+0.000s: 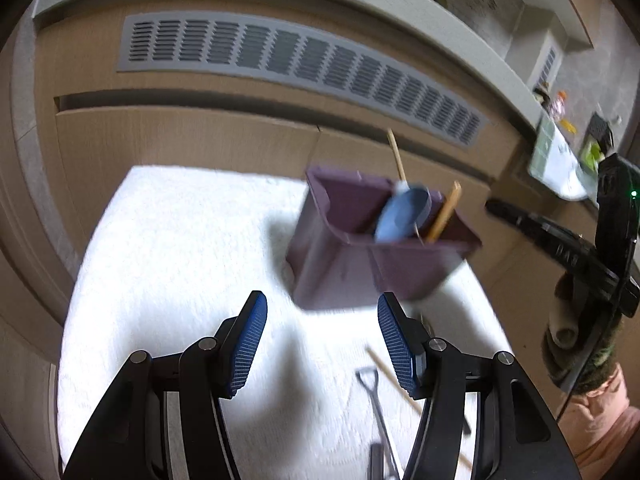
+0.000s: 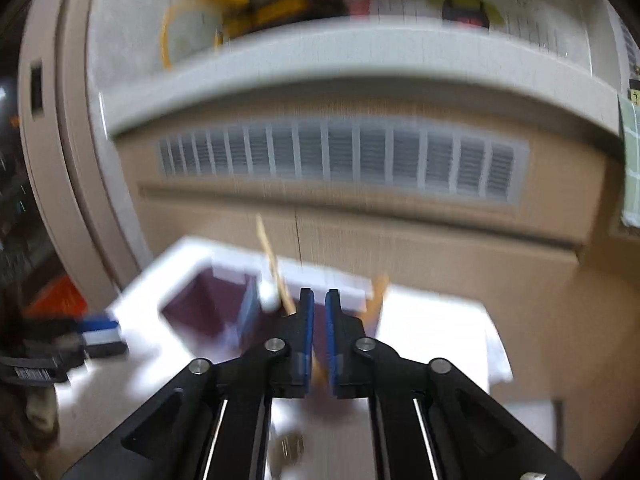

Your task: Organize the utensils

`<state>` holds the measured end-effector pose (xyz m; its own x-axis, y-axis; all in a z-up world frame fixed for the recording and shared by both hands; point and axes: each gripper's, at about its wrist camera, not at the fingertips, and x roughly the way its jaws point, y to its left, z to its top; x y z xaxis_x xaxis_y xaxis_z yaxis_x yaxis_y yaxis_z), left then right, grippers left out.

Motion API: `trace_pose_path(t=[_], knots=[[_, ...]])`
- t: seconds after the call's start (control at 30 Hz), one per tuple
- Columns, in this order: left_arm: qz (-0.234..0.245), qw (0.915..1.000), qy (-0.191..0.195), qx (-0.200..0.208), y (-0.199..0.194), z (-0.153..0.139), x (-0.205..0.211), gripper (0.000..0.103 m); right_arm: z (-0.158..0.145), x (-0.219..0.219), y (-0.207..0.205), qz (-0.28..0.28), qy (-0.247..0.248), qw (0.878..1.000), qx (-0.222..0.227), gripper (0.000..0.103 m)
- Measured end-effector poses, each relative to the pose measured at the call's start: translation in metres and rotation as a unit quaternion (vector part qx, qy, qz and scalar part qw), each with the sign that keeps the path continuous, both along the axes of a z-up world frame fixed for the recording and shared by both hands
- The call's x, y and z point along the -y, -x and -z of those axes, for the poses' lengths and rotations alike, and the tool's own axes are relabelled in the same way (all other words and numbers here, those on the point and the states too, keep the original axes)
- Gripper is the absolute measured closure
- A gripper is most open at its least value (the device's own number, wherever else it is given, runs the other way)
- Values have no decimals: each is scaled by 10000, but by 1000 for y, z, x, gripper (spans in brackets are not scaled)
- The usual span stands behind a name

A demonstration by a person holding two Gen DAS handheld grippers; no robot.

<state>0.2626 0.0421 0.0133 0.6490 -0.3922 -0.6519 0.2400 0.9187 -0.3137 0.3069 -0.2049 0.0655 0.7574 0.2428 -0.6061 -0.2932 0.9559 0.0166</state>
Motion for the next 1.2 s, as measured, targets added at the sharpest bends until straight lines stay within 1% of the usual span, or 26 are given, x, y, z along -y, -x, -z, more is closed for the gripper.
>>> trace_pose_path(t=[0.07,0.1,0.17,0.2,0.23,0.27,0.33,0.4,0.43,0.53,0.6,0.67,0.73,0.8,0.83,0.87,0.9,1.0,1.07,1.1,1.13,1.2], knots=[[127,9997,-173,-144,10,10,8,44,21,-5,15,39,360,9980,-515,79],[183,9992,-261,-222,16,15,11,44,34,-9,24,43,578,9957,-725,77],[299,9981,-401,-347,28,25,16,44,54,-14,40,33,843,9915,-994,76],[344,9974,-478,-413,34,29,18,44,64,-15,48,12,876,9895,-1149,75],[378,9968,-532,-461,38,33,19,44,70,-15,54,9,859,9885,-1246,70],[406,9961,-584,-517,44,37,19,44,78,-16,62,9,839,9870,-1372,63],[436,9948,-667,-635,56,44,18,44,89,-20,76,-35,879,9855,-1451,57],[518,9932,-753,-716,69,48,20,44,96,-24,85,-21,965,9845,-1461,57],[617,9921,-807,-730,78,49,22,44,97,-26,89,-37,932,9847,-1475,57],[973,9875,-965,-774,101,54,28,44,96,-28,105,-219,666,9862,-1502,57],[1103,9843,-1077,-861,112,59,29,44,93,-35,118,-523,504,9851,-1558,57],[1001,9834,-1188,-936,117,63,26,44,96,-43,131,-854,385,9810,-1699,55],[975,9830,-1152,-1042,122,66,22,44,100,-50,140,-971,443,9795,-1707,52],[1062,9820,-1113,-1096,131,66,21,44,104,-58,145,-953,654,9806,-1582,54],[1116,9813,-1114,-1106,134,66,23,43,105,-61,144,-930,695,9815,-1523,64],[1179,9805,-1127,-1097,137,65,26,43,104,-62,139,-917,675,9825,-1477,78],[1218,9802,-1141,-1069,139,63,28,43,103,-64,131,-900,618,9828,-1491,82],[1144,9816,-1164,-994,138,59,29,43,102,-69,98,-879,405,9815,-1650,84],[1033,9838,-1083,-987,134,56,28,43,108,-74,78,-779,479,9798,-1780,89],[988,9850,-1022,-977,131,55,27,43,111,-76,76,-761,522,9789,-1821,91],[965,9860,-951,-971,128,53,26,43,117,-78,70,-747,604,9764,-1933,96],[964,9874,-760,-999,119,49,28,43,119,-76,69,-701,600,9764,-1950,98]])
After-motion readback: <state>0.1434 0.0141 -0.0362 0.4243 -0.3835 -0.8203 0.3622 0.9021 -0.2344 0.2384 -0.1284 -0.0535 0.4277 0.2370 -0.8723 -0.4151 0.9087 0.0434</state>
